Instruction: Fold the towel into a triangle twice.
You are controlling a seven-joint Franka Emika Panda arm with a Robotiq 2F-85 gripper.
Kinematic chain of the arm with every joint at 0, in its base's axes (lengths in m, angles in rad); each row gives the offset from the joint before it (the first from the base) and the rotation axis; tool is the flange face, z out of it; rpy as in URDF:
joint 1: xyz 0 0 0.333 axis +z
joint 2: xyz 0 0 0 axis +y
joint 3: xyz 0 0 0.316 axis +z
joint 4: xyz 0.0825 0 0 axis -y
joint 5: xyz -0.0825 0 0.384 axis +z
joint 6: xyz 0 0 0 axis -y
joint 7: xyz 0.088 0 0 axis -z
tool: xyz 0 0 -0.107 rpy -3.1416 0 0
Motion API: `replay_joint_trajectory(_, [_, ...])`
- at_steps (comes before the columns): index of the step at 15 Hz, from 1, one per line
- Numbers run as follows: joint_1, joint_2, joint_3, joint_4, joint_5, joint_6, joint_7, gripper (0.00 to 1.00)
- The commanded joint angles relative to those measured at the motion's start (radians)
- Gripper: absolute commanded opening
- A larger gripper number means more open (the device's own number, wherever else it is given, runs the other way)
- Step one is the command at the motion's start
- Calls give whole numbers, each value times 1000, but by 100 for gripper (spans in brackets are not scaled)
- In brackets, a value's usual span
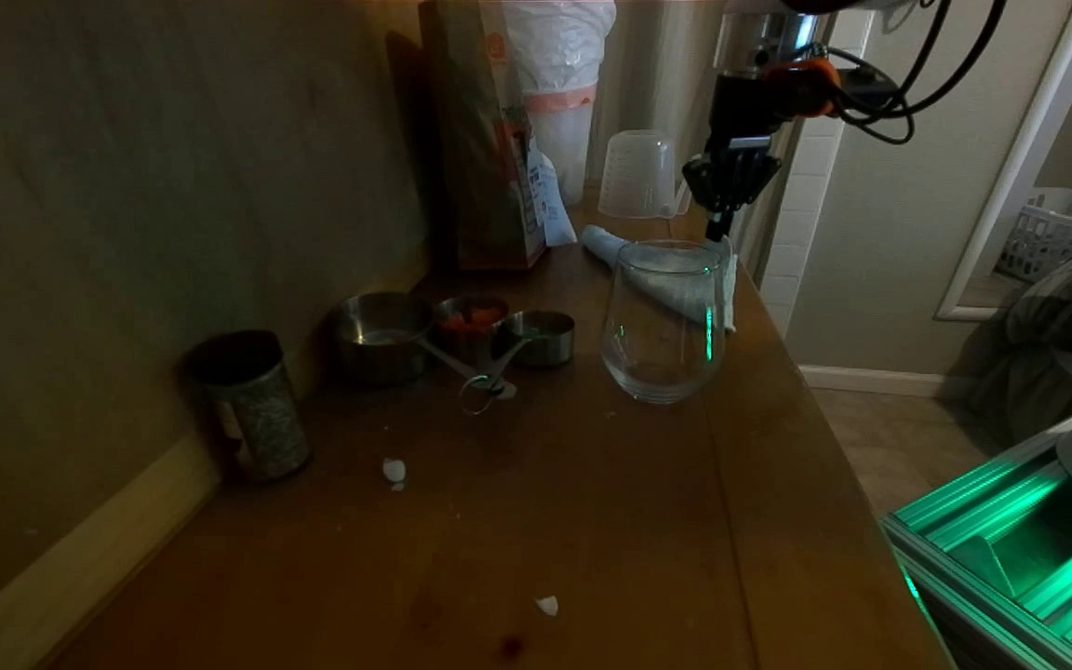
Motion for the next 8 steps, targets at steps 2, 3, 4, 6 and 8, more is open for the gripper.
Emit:
replay_joint_trajectory(2, [-29, 27, -10, 0, -55, 26, 5, 3])
replay_joint_trajectory(3, [-30, 29, -13, 0, -57, 32, 4, 3])
replay_joint_trajectory(4, [-33, 33, -13, 0, -66, 40, 10, 3])
replay_joint_trajectory(6, [-37, 36, -10, 0, -90, 59, 16, 3])
replay_joint_trajectory(8, [-37, 41, -11, 2, -95, 57, 11, 29])
